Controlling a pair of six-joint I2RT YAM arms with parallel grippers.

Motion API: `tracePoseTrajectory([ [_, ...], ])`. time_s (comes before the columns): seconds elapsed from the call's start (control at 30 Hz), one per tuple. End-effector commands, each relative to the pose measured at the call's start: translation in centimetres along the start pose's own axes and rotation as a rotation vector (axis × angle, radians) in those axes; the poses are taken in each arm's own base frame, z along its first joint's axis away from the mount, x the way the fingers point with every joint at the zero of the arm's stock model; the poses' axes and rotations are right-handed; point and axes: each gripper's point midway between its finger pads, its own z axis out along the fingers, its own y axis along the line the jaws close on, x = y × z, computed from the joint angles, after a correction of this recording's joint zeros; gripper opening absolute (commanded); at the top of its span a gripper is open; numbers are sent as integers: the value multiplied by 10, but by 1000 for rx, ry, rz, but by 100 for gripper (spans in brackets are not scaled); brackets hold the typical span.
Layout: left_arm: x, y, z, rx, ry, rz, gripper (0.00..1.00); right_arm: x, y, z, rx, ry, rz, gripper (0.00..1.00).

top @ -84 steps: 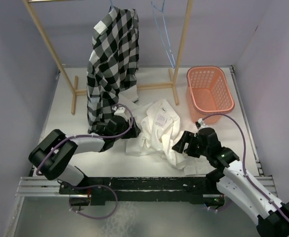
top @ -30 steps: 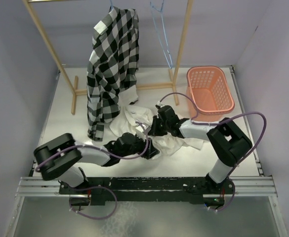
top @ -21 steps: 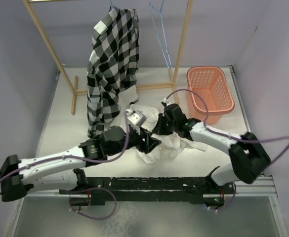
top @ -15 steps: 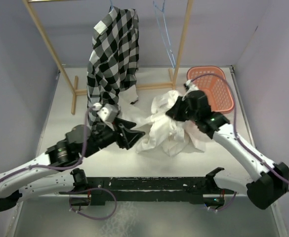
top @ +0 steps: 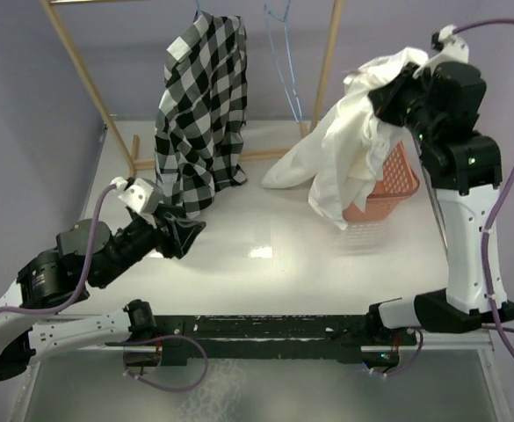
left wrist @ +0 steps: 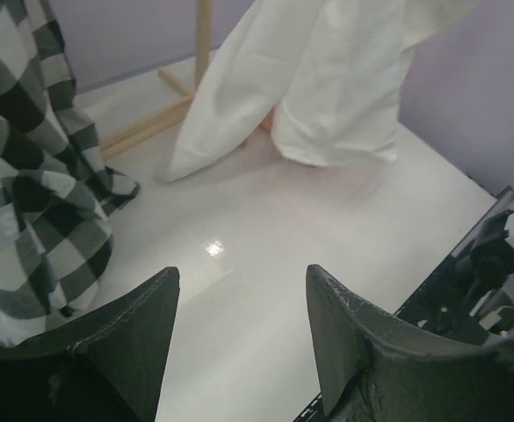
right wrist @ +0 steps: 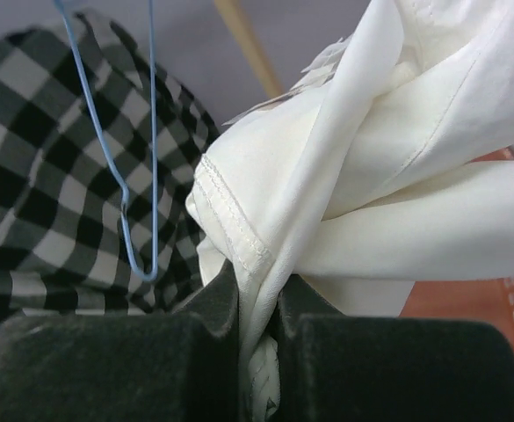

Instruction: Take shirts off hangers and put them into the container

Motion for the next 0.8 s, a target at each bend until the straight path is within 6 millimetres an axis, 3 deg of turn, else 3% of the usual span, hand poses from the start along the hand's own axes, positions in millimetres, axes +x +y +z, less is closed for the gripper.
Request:
tracePoseTrajectory([
  [0.0, 2, 33, -17, -128, -10, 78, 63, -77, -5, -6, 71, -184, -25, 0],
  [0.07, 5, 39, -20, -147, -10, 91, 63, -115, -2, -11, 79, -290, 0, 0],
  [0.17, 14, 50, -23, -190, 5, 116, 63, -155, 0, -12, 71, -406, 42, 0],
  [0.3, 24, 61, -27, -231, 16, 132, 63, -188, -6, -11, 81, -536, 71, 0],
  [0.53, 34, 69, -28, -253, -23, 140, 64, -253, -6, -45, 98, -834, 41, 0],
  [0.63, 40, 72, -23, -269, -28, 145, 64, -247, -14, -33, 142, -807, 14, 0],
  [0.77, 53, 71, -16, -275, 4, 157, 64, -186, -63, 32, 347, -581, -56, 0],
])
